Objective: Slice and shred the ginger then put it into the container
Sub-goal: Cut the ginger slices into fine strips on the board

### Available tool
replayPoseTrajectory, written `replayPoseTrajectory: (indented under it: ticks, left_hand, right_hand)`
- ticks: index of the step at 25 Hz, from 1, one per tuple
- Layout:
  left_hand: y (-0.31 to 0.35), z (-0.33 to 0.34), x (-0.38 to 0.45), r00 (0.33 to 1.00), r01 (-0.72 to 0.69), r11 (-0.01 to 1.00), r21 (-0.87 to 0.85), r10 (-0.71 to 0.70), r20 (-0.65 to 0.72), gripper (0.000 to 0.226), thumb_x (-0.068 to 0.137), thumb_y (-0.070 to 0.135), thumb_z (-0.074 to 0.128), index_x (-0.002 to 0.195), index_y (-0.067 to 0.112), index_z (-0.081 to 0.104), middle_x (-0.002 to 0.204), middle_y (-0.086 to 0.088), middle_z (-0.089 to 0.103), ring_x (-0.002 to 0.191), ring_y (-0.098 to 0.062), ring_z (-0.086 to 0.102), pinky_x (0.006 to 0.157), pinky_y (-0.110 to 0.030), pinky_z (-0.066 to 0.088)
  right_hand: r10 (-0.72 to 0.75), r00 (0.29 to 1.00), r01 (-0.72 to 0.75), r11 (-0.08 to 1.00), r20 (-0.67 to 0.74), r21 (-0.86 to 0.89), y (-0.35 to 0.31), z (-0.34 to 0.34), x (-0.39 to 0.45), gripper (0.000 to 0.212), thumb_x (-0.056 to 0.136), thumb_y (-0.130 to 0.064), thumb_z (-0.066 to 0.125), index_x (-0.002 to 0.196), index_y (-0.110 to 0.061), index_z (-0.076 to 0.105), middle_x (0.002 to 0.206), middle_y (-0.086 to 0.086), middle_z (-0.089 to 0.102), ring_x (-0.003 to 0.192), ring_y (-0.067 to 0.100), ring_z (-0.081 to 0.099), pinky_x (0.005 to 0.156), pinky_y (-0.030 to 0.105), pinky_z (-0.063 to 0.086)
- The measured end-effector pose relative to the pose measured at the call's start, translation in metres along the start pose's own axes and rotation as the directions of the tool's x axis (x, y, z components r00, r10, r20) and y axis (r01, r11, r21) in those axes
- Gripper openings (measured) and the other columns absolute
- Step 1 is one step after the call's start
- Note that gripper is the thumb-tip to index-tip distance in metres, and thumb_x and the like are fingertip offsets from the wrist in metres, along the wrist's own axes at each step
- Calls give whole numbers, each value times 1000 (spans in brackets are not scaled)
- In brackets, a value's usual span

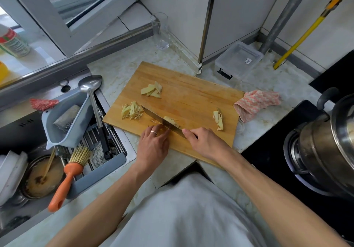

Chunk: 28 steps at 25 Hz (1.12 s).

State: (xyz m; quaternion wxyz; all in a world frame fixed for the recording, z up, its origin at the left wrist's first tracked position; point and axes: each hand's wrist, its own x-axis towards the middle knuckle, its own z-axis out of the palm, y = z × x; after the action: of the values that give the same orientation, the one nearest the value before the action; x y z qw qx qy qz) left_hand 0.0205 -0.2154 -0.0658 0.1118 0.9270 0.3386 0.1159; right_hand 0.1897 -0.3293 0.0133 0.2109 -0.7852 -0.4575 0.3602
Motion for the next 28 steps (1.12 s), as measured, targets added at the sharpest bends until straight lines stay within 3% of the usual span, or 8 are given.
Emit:
replayPoseTrajectory:
  ticks: [13, 16, 19, 21, 24, 26, 28]
  left_hand:
    - [2, -9, 0, 998, 21, 998, -53, -18, 59, 44, 88, 27, 42, 119, 17, 71, 122, -9, 66, 106, -35, 58, 88, -43, 52]
    - [3, -15, 2, 999, 33, 988, -152, -27, 45, 37, 85, 18, 52, 116, 15, 72, 120, -7, 67, 105, -33, 59, 89, -42, 52]
    - [1, -26, 8, 987, 163, 936, -313, -149, 67, 28, 89, 10, 62, 114, 13, 74, 120, -4, 67, 107, -26, 60, 92, -35, 50]
    - [-1, -33, 17, 979, 203, 923, -328, -197, 52, 24, 90, 11, 64, 112, 13, 74, 118, -4, 66, 104, -25, 61, 87, -33, 51]
    - [-6, -39, 40, 986, 45, 985, -167, -17, 164, 36, 88, 12, 64, 124, 19, 67, 129, -5, 59, 114, -25, 58, 90, -37, 53]
    - [-5, -42, 59, 935, -110, 992, -69, 127, 332, 51, 86, 12, 63, 134, 28, 59, 139, -3, 52, 124, -24, 52, 96, -39, 53]
    - [-3, -44, 75, 883, -202, 979, -20, 190, 430, 53, 85, 13, 64, 134, 32, 57, 135, 0, 53, 123, -21, 51, 92, -37, 54]
  right_hand:
    - [-54, 998, 55, 995, 13, -79, -10, 8, 1, 47, 105, -52, 34, 62, -33, 37, 56, -5, 42, 61, 25, 44, 61, 38, 38]
    - [-42, 999, 42, 999, 1, -14, -9, 6, 4, 51, 104, -53, 35, 61, -26, 36, 57, -5, 41, 59, 20, 41, 60, 36, 35]
    - [-17, 999, 22, 995, -50, 98, -7, -3, 2, 54, 104, -53, 36, 62, -18, 37, 58, -4, 42, 56, 14, 40, 58, 33, 32]
    - [15, 995, 2, 986, -99, 165, -5, -10, 2, 55, 103, -56, 35, 65, -17, 42, 59, -1, 47, 54, 14, 45, 56, 31, 36]
    - [82, 989, -54, 974, -121, 221, 1, -17, 4, 56, 103, -58, 33, 69, -15, 45, 62, 5, 49, 51, 18, 47, 55, 31, 39]
    - [117, 985, -87, 970, -124, 229, 6, -16, 3, 56, 102, -59, 33, 70, -14, 45, 62, 7, 50, 50, 20, 47, 54, 32, 40]
    - [139, 983, -107, 965, -123, 240, 10, -11, 1, 57, 102, -59, 32, 70, -14, 45, 62, 7, 51, 50, 20, 48, 53, 32, 41]
